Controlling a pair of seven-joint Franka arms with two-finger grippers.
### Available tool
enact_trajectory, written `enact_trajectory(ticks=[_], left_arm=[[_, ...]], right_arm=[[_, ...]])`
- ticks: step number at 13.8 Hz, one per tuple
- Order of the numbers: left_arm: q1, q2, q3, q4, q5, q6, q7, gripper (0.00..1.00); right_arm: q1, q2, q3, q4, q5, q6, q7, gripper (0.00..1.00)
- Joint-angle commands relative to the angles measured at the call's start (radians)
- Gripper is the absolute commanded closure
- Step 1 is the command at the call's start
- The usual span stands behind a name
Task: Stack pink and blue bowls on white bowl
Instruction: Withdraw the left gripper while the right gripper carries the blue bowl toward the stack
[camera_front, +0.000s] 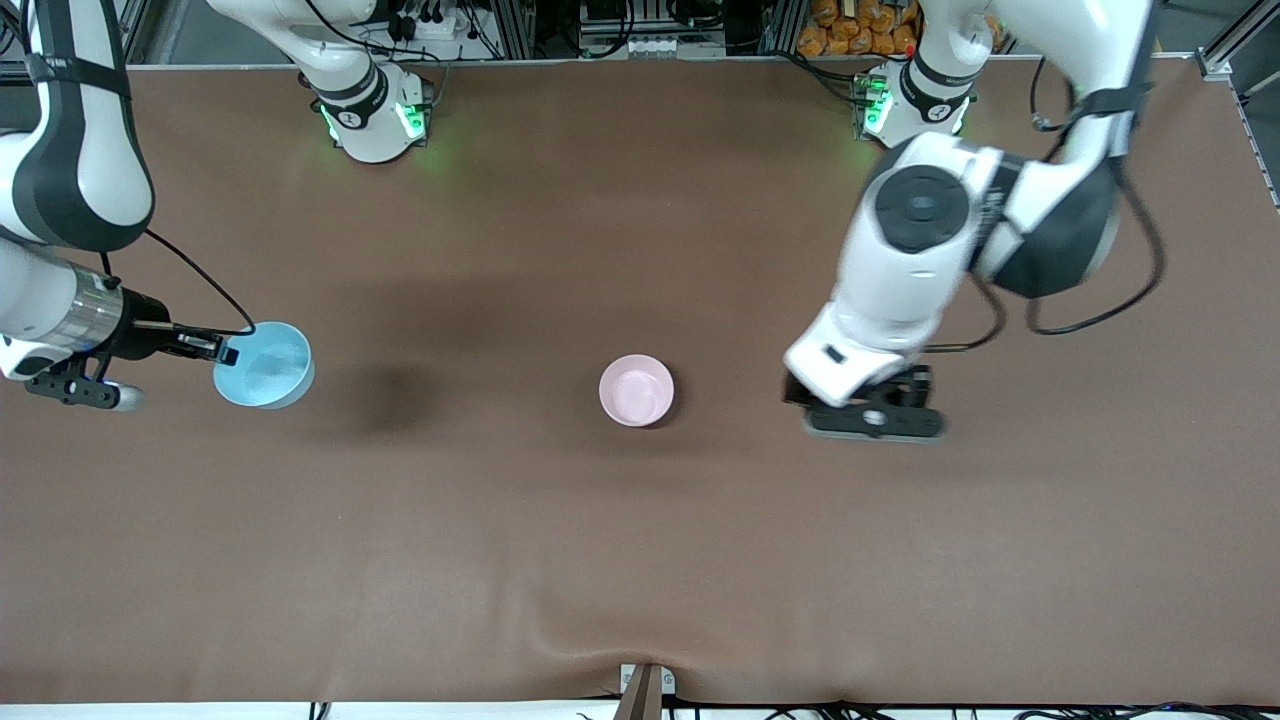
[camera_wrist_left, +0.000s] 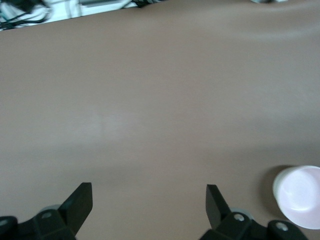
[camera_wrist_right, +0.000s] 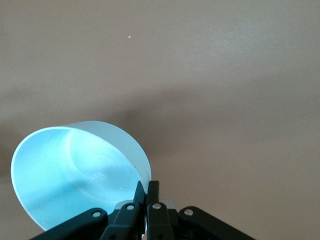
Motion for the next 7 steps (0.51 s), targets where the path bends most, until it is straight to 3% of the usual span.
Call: enact_trajectory(ticks=[1, 3, 7], left_arm=[[0.103, -0.062, -0.008, 0.002, -0.085, -0.053, 0.04, 0.0], [0.154, -0.092, -0.015, 0.001, -0.092, -0.098, 0.048, 0.0], [0.157, -0.128, -0.011, -0.001, -0.097, -0.153, 0.047, 0.0]], right_arm=[[0.056, -0.032, -0.002, -0.018, 0.012, 0.004, 0.1, 1.0], [0.106, -0.029, -0.002, -0.006, 0.012, 0.004, 0.197, 1.0], [0.126, -0.027, -0.001, 0.0, 0.012, 0.001, 0.22, 1.0]])
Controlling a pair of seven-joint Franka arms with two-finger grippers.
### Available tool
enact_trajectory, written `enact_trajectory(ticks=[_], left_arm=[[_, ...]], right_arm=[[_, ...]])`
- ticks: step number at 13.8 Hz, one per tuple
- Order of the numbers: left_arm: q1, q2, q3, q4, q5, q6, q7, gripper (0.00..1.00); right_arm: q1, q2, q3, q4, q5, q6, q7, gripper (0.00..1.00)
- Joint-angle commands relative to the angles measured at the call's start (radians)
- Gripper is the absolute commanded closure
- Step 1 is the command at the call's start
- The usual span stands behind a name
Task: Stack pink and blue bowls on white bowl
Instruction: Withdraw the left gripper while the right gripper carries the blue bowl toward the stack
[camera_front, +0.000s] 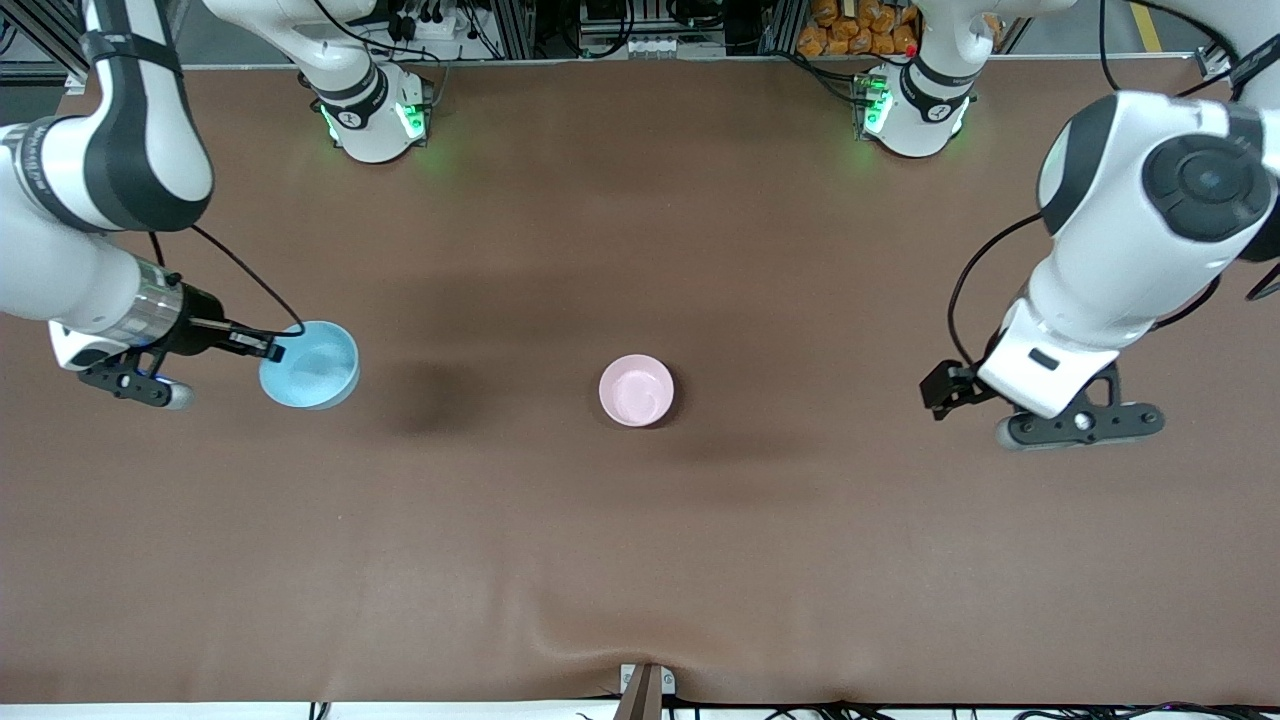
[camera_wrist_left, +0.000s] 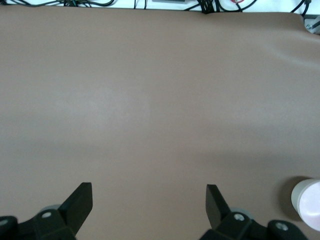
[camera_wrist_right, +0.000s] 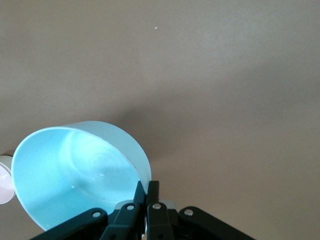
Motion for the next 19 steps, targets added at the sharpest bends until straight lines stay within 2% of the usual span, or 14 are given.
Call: enact_trajectory(ticks=[1, 9, 13, 16, 19], left_arm=[[0.002, -0.035, -0.004, -0.011, -0.012, -0.034, -0.003, 0.0], [0.112, -0.076, -0.038, -0.014, -0.042, -0.114, 0.082, 0.0], [0.108, -0.164, 0.041, -0.014, -0.079, -0.226, 0.179, 0.0], [0.103, -0.24, 0.158, -0.018, -0.154, -0.306, 0.291, 0.0], [0.109, -0.3, 0.209, -0.022, -0.163, -0.37, 0.395, 0.0]], right_arm=[[0.012, -0.019, -0.007, 0.001, 0.009, -0.009, 0.025, 1.0], [0.156, 0.01, 0.0, 0.066, 0.101, 0.018, 0.249, 1.0], [0.266, 0.036, 0.0, 0.087, 0.11, 0.019, 0.39, 1.0], [0.363, 0.114, 0.0, 0.164, 0.107, 0.047, 0.525, 1.0], [0.436, 0.21, 0.0, 0.231, 0.108, 0.126, 0.677, 1.0]])
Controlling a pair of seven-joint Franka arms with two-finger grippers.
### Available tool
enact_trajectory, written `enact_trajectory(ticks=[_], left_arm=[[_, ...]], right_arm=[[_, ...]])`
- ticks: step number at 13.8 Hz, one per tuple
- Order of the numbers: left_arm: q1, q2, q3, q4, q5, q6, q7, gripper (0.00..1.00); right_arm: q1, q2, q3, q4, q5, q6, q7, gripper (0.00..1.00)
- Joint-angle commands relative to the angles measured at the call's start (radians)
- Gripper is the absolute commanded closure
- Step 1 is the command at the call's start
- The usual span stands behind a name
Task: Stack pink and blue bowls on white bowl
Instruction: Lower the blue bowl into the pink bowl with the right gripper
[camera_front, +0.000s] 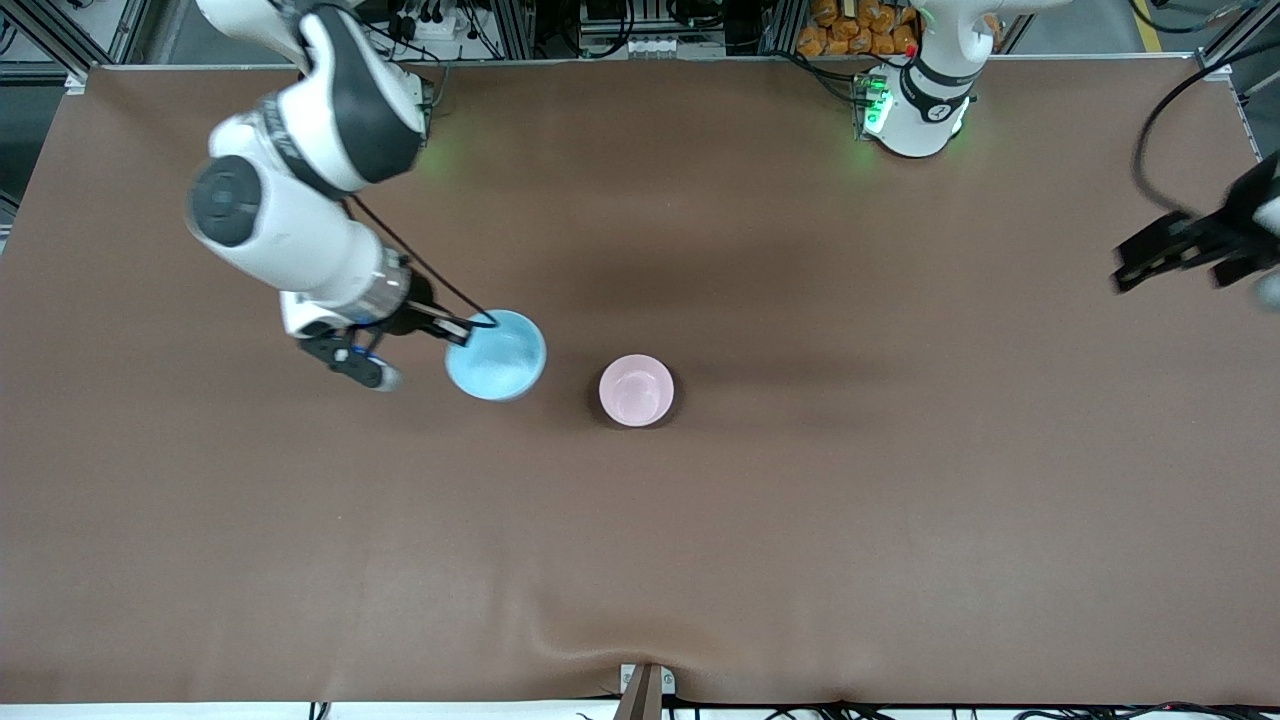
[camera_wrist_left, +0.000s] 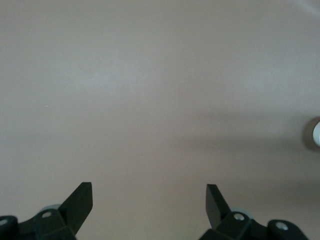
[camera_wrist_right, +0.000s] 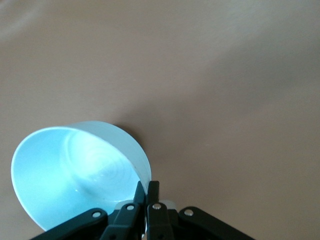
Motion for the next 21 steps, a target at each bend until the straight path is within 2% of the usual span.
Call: enact_trajectory(ticks=[1, 3, 7, 9, 13, 21], left_arm=[[-0.002, -0.063, 0.019, -0.025, -0.02, -0.057, 0.035, 0.0], [-0.004, -0.096, 0.02, -0.036, -0.02, -0.077, 0.04, 0.0], [-0.005, -0.161, 0.017, -0.113, -0.023, -0.077, 0.04, 0.0], [-0.005, -0.146, 0.016, -0.11, -0.023, -0.049, 0.046, 0.0], [-0.005, -0.127, 0.016, -0.108, -0.02, -0.022, 0.049, 0.0], [0.004, -0.106, 0.013, -0.111, -0.051, -0.011, 0.044, 0.0]], right_arm=[[0.064, 0.114, -0.011, 0.09, 0.017, 0.048, 0.12, 1.0], [0.101, 0.158, -0.011, 0.086, 0.017, 0.117, 0.186, 1.0], [0.155, 0.22, -0.009, 0.08, 0.032, 0.2, 0.197, 1.0], [0.169, 0.232, -0.011, 0.058, 0.078, 0.263, 0.197, 1.0], [0.196, 0.304, -0.011, 0.046, 0.078, 0.354, 0.166, 1.0], [0.232, 0.387, -0.011, 0.043, 0.078, 0.41, 0.149, 1.0]])
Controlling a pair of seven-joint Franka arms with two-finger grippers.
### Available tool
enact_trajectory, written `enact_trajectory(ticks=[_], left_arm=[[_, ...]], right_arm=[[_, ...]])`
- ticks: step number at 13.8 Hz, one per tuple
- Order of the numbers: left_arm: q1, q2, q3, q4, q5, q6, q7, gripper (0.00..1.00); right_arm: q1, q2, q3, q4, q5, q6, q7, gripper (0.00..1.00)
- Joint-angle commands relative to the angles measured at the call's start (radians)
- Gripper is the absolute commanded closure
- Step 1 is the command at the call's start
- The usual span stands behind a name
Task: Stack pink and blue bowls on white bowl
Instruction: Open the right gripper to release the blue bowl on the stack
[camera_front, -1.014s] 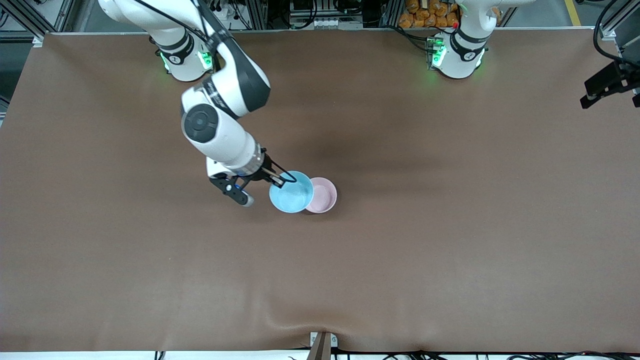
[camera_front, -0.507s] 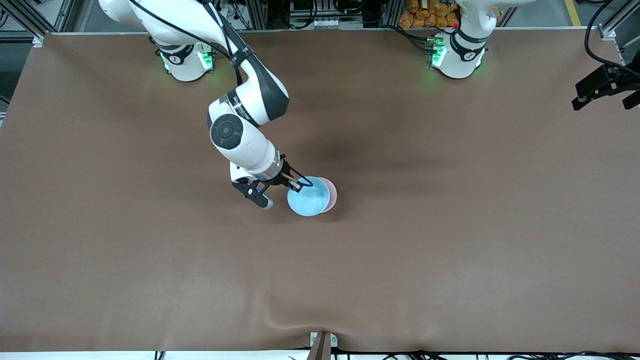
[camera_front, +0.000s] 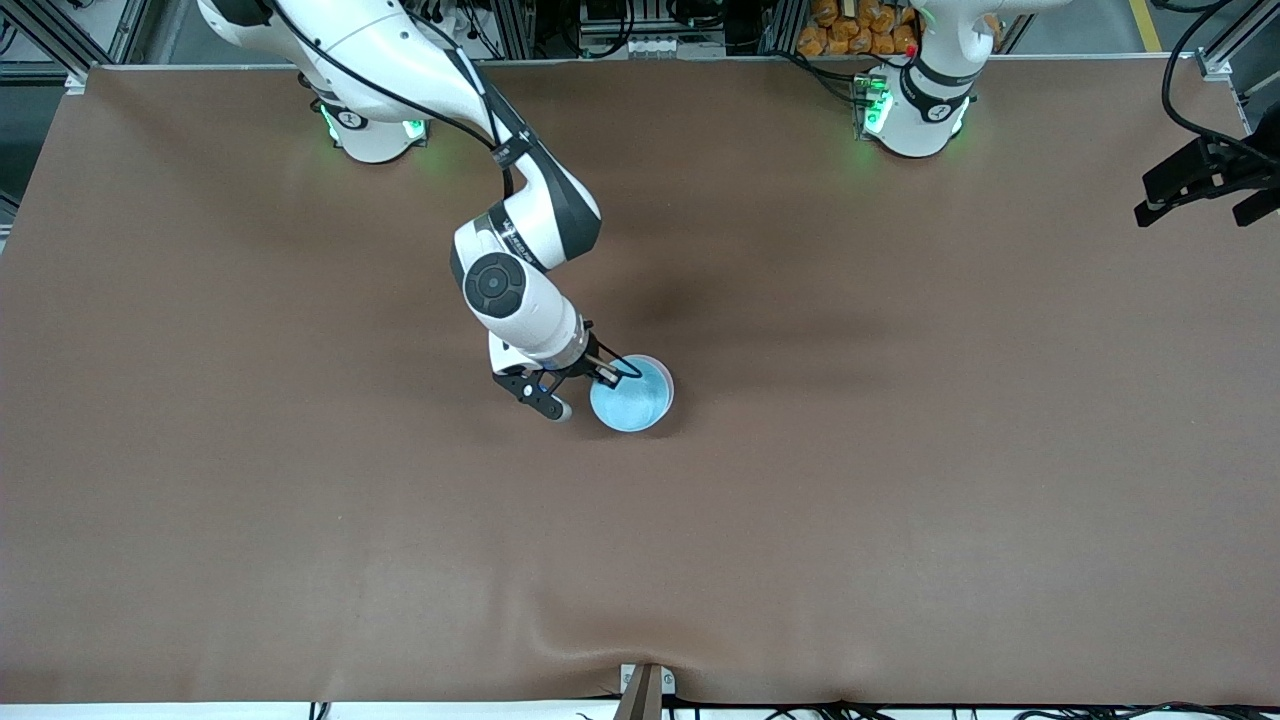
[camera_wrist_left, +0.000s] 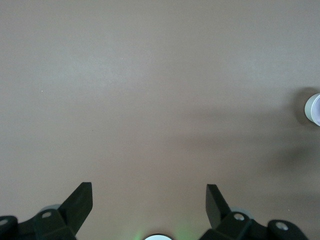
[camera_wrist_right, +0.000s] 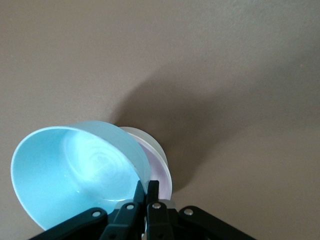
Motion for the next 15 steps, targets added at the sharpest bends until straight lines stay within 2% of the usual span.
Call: enact_trajectory(ticks=[1, 8, 9, 10, 13, 15], left_arm=[[0.008, 0.009, -0.005, -0.001, -0.01, 0.015, 0.015, 0.0], [0.012, 0.01, -0.003, -0.001, -0.008, 0.009, 0.021, 0.0], [0.011, 0.01, -0.003, -0.001, -0.008, 0.009, 0.021, 0.0], [0.011, 0.01, -0.005, 0.0, -0.008, 0.009, 0.021, 0.0], [0.008, 0.01, -0.005, 0.002, -0.01, 0.009, 0.016, 0.0], [0.006, 0.012, -0.005, 0.002, -0.01, 0.009, 0.013, 0.0]], right_arm=[[0.026, 0.018, -0.011, 0.005, 0.027, 0.017, -0.012, 1.0], [0.035, 0.004, -0.011, -0.031, 0.028, 0.002, 0.034, 1.0], [0.033, 0.003, -0.011, -0.028, 0.028, -0.005, 0.051, 0.65], [0.032, -0.01, -0.013, -0.028, 0.027, -0.006, 0.061, 0.03], [0.016, -0.094, -0.031, -0.02, 0.01, -0.079, 0.041, 0.0], [-0.014, -0.17, -0.083, -0.023, -0.013, -0.187, -0.071, 0.0]])
